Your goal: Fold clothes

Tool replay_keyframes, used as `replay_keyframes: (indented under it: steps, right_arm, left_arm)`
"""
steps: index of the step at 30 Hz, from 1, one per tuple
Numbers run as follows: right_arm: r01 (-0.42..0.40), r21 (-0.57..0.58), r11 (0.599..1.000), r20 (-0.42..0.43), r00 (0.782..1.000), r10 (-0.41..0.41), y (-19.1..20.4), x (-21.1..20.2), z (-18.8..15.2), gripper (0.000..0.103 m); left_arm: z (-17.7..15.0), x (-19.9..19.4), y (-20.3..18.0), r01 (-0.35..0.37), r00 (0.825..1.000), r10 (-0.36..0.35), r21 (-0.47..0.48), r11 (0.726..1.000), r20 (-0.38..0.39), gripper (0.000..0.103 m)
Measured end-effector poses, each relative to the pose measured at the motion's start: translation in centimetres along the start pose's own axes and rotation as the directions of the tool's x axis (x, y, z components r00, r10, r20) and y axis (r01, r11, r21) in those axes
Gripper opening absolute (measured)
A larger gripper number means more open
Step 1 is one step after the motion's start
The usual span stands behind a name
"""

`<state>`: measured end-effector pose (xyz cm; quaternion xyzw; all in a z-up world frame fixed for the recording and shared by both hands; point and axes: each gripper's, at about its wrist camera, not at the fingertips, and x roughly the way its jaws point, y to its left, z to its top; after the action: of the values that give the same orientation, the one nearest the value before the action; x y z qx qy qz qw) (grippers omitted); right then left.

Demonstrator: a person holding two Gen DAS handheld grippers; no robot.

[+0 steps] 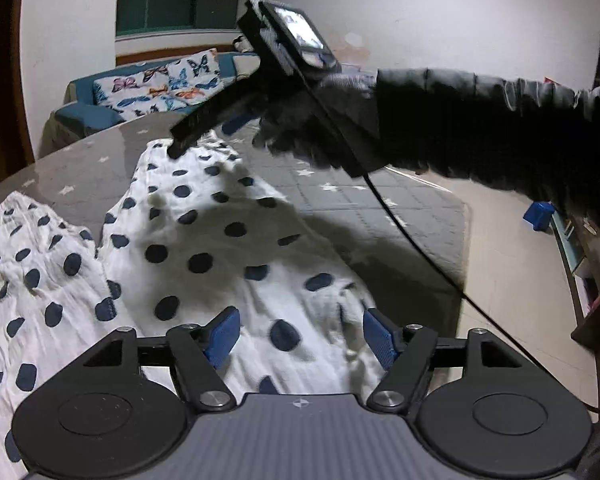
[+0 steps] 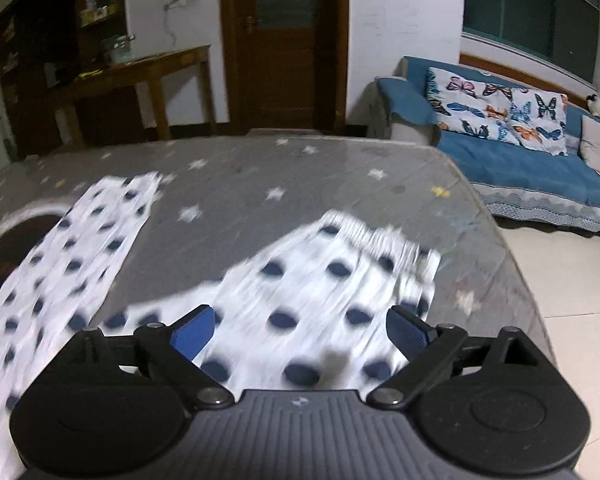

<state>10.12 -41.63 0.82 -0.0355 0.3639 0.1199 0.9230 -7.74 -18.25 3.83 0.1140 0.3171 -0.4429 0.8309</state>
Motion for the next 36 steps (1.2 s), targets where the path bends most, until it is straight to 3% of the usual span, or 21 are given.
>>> replay_keyframes:
  steps: [9, 15, 20, 25, 30, 36]
  right_arm:
    - [0.043, -0.047, 0.998, -0.04, 0.998, -0.045, 0.9, -0.8, -4.3, 0.096]
    - [0.077, -0.025, 0.997, -0.031, 0.996, -0.078, 0.0, -1.7, -5.0, 0.097]
    - [0.075, -0.007, 0.997, -0.001, 0.997, -0.075, 0.1, -3.1, -4.9, 0.097]
    - [0.034, -0.013, 0.999, 0.025, 0.999, -0.034, 1.2, -4.3, -4.6, 0.098]
    - [-0.03, -0.045, 0.999, 0.043, 0.999, 0.032, 3.4, -5.2, -5.0, 0.098]
    - [-0.085, -0.089, 0.992, 0.027, 0.996, 0.088, 5.3, -4.9, -5.9, 0.098]
  left_arm:
    - [-0.2, 0.3, -3.5, 0.047, 0.999, -0.045, 0.054, 0.997, -0.03, 0.073]
    - [-0.7, 1.7, -3.6, 0.076, 0.993, -0.074, 0.025, 0.997, -0.088, 0.073]
    - [-0.5, 1.7, -3.5, 0.069, 0.994, -0.067, 0.022, 0.997, -0.084, 0.073]
    - [-0.1, 0.7, -3.0, 0.018, 0.998, -0.017, 0.017, 1.0, -0.054, 0.086]
    - [0.4, -1.2, -0.7, -0.061, 0.998, 0.061, -0.027, 0.998, 0.003, 0.088]
    - [-0.5, -2.8, 3.9, -0.21, 0.977, 0.211, -0.161, 0.964, -0.008, 0.088]
